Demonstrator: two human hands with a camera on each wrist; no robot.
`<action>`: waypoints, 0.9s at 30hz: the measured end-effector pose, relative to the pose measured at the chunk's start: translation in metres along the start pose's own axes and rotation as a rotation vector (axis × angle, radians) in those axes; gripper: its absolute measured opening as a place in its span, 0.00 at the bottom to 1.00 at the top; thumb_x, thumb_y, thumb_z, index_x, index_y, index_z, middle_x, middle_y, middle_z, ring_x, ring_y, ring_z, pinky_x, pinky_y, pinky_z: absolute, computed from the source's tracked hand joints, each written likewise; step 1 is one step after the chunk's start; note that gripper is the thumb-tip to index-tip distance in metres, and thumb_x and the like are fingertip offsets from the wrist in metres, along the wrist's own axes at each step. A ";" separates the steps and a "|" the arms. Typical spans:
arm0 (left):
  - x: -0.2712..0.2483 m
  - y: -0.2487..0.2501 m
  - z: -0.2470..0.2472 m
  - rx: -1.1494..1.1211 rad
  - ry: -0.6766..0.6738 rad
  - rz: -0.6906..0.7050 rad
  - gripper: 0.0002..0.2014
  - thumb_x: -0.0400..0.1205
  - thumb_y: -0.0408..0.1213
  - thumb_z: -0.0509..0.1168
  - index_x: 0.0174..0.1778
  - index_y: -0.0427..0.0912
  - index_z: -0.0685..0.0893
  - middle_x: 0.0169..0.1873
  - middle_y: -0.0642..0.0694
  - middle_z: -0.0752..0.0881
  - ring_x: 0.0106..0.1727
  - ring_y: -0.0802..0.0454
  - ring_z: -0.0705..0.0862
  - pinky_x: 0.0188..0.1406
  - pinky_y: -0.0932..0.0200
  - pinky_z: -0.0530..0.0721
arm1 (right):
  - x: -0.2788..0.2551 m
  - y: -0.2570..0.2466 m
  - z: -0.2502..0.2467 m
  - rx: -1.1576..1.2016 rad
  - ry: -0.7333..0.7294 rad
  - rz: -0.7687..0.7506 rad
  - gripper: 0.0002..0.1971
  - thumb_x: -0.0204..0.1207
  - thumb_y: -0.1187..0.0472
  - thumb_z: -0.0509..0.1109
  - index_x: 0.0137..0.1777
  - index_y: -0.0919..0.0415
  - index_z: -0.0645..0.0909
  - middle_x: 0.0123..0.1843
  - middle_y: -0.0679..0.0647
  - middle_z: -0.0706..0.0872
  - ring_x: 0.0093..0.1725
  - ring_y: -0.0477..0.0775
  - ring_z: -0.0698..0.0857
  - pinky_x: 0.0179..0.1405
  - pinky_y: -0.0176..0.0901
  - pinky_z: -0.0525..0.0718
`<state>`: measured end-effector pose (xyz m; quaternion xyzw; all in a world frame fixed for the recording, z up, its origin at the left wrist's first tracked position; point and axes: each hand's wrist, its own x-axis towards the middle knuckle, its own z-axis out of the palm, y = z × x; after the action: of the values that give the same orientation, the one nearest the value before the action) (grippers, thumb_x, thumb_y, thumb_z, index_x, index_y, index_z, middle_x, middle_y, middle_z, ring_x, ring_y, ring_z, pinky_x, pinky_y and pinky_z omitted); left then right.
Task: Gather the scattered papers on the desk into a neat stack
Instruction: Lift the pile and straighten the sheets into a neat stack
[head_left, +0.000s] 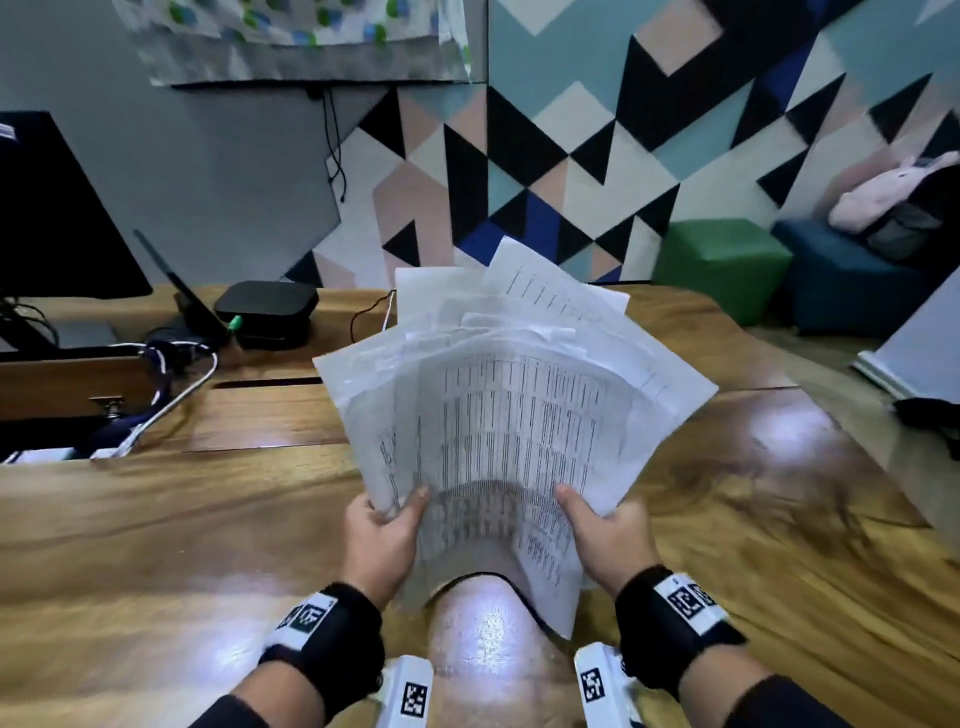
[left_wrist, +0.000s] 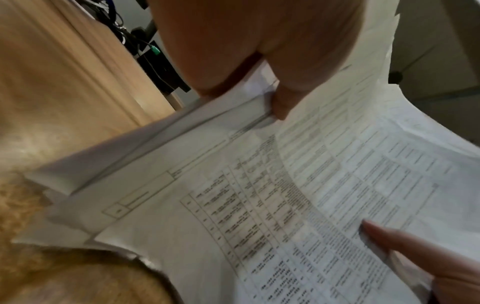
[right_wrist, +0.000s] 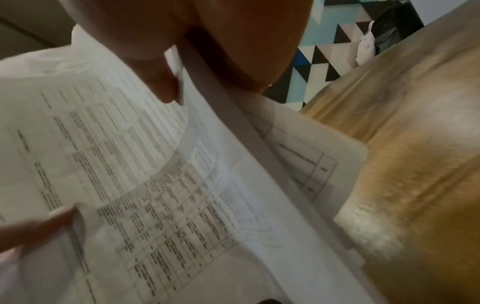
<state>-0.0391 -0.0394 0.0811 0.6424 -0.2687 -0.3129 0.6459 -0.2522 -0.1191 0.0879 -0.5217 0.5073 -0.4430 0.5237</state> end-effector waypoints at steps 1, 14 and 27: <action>0.000 0.005 0.000 -0.016 0.008 0.005 0.09 0.79 0.25 0.72 0.39 0.44 0.85 0.27 0.52 0.93 0.39 0.44 0.90 0.42 0.50 0.92 | 0.001 -0.005 -0.001 0.024 0.002 -0.028 0.05 0.77 0.68 0.76 0.45 0.57 0.88 0.31 0.29 0.91 0.38 0.30 0.90 0.53 0.38 0.89; 0.010 0.012 0.003 -0.049 0.068 0.067 0.14 0.79 0.18 0.69 0.44 0.44 0.85 0.33 0.51 0.93 0.35 0.54 0.91 0.40 0.57 0.91 | 0.012 -0.024 0.008 0.115 0.013 -0.074 0.02 0.76 0.79 0.68 0.44 0.75 0.80 0.16 0.41 0.79 0.17 0.37 0.75 0.19 0.30 0.74; 0.009 0.029 -0.004 -0.141 -0.018 0.130 0.17 0.58 0.37 0.74 0.42 0.38 0.86 0.29 0.55 0.93 0.32 0.63 0.91 0.33 0.66 0.88 | 0.002 -0.059 0.009 0.183 -0.080 -0.093 0.20 0.74 0.86 0.66 0.37 0.60 0.86 0.26 0.42 0.92 0.29 0.36 0.89 0.35 0.31 0.89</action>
<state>-0.0280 -0.0441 0.1091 0.5738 -0.2927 -0.2942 0.7061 -0.2394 -0.1244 0.1459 -0.5119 0.4185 -0.4903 0.5678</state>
